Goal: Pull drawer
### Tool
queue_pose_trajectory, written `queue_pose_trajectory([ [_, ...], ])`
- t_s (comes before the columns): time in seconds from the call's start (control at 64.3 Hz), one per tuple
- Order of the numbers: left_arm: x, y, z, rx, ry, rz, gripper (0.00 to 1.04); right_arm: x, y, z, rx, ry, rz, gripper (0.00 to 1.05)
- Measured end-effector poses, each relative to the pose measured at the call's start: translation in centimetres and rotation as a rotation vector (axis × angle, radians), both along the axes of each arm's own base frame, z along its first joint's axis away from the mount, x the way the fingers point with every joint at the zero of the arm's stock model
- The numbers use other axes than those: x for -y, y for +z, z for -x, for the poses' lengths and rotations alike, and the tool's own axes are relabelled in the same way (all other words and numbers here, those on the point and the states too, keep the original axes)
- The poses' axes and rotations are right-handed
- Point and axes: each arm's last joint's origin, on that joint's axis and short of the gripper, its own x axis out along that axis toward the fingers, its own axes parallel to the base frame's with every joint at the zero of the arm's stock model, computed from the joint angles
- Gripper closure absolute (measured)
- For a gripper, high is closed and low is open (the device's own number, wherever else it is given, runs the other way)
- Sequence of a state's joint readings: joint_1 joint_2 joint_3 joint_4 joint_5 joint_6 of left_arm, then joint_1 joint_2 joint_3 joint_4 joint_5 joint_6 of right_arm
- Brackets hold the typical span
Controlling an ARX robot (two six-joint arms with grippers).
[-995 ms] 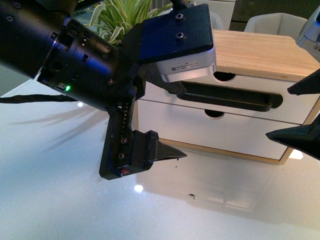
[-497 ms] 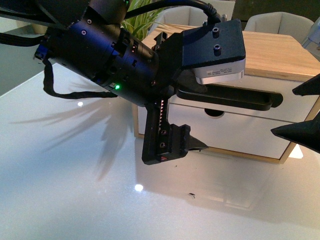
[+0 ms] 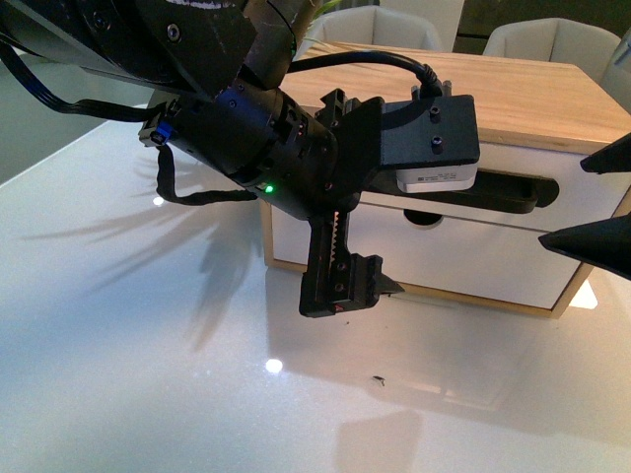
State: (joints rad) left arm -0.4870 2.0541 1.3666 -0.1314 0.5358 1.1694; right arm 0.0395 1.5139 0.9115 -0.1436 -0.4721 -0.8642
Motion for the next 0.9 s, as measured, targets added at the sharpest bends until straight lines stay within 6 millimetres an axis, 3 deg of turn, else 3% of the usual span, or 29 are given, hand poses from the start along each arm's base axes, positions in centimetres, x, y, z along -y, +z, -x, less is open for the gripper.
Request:
queue_pose_trajectory([
  [0.326, -0.3, -0.7, -0.2, -0.015, -0.006, -0.005, 0.07, -1.4, -0.3, -1.0, 0.001, 0.034, -0.006, 0.09],
  [0.731, -0.4, 1.7, -2.2, 0.044, 0.041, 0.008, 0.07, -0.1, 0.2, -1.0, 0.003, 0.01, -0.023, 0.09],
  [0.902, -0.3, 1.6, -2.8, 0.06, 0.054, 0.0, 0.07, 0.1, 0.4, -0.9, 0.008, 0.006, -0.025, 0.09],
])
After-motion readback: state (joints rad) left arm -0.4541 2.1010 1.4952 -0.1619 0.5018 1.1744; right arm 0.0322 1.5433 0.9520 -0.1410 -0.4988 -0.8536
